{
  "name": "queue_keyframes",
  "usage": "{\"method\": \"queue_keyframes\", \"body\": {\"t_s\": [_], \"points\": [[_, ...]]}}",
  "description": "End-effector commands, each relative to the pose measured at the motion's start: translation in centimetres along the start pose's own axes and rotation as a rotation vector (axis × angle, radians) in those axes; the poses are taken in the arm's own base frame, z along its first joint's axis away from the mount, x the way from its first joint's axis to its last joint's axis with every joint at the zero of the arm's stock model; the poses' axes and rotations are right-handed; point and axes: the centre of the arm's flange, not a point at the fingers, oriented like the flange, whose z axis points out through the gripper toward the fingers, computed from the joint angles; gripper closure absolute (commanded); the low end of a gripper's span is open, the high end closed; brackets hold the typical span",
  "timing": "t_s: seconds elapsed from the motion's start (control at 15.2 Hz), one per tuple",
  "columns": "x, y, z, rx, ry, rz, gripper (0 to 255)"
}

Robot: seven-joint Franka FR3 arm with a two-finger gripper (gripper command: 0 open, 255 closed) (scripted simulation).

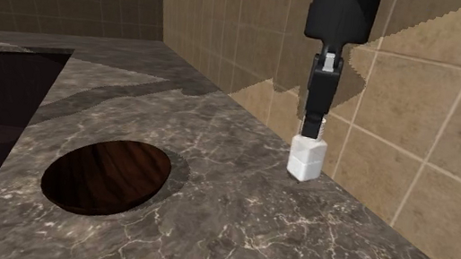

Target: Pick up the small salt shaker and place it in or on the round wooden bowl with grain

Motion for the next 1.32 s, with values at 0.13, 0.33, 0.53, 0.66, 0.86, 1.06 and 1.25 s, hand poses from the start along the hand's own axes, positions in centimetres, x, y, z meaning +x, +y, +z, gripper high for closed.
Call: {"method": "queue_keyframes", "body": {"t_s": [0.13, 0.33, 0.53, 0.66, 0.86, 1.06, 1.25], "points": [[0.0, -0.1, -2.1, 0.0, -0.001, 0.0, 255], [0.0, -0.1, -3.7, 0.0, -0.001, 0.0, 255], [-1.2, 0.4, -4.4, 0.0, -0.001, 0.0, 255], [-3.7, 1.2, -4.8, 0.0, -0.001, 0.0, 255], [-7.4, 2.4, -5.4, 0.0, -0.001, 0.0, 255], [-11.1, 3.6, -6.0, 0.0, -0.001, 0.0, 255], [-14.8, 4.8, -6.6, 0.0, -0.001, 0.0, 255]]}}
